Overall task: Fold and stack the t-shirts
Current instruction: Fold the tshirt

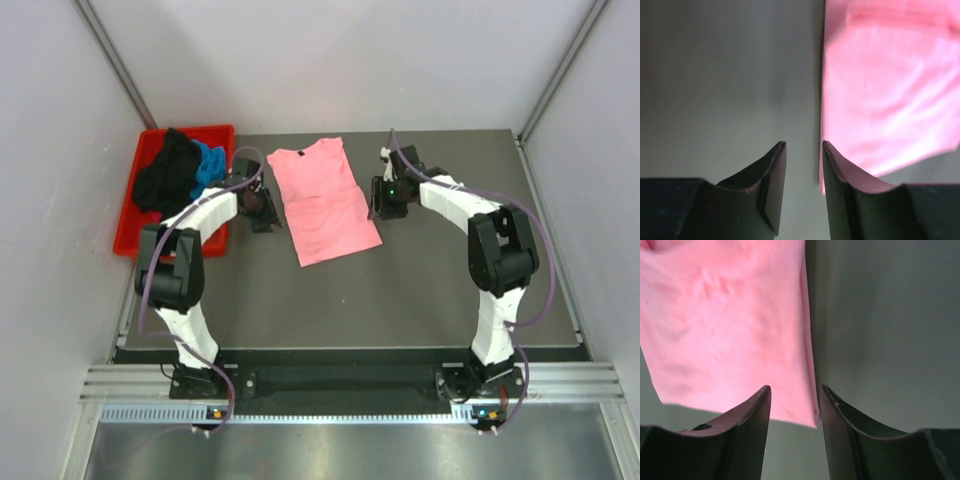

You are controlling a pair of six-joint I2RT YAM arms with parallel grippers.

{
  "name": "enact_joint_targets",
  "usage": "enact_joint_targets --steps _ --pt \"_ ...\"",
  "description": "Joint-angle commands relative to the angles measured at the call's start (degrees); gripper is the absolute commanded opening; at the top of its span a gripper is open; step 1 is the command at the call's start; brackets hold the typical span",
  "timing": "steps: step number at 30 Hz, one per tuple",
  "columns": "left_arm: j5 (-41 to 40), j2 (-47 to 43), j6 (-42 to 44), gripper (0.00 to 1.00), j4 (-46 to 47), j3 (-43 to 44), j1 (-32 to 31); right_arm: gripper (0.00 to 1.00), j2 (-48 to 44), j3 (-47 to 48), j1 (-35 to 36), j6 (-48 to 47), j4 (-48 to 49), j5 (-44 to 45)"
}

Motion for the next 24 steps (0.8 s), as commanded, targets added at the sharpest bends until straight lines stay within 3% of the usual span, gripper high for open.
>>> enact_joint_targets --steps 1,9,18,24 --pt "8.2 -6.1 -0.3 0.40 5.3 -9.2 -1.1 0.45 -4.8 -4.5 -0.4 -3.6 -1.0 -5.4" --pt "20.3 -11.8 -4.2 0.45 17.7 -25.5 -2.1 0.43 -5.5 -12.7 -0.4 -5.1 1.9 -10.1" --pt "19.0 -11.5 -6.6 0.47 19.5 -27.7 -2.3 0.38 -7.1 -17.2 -0.4 -3.0 5.7 -9.2" --pt "15.6 -10.9 -7.3 0.48 18.1 -26.6 -2.3 0.44 -6.7 -15.9 -1.3 -2.3 4.7 -8.2"
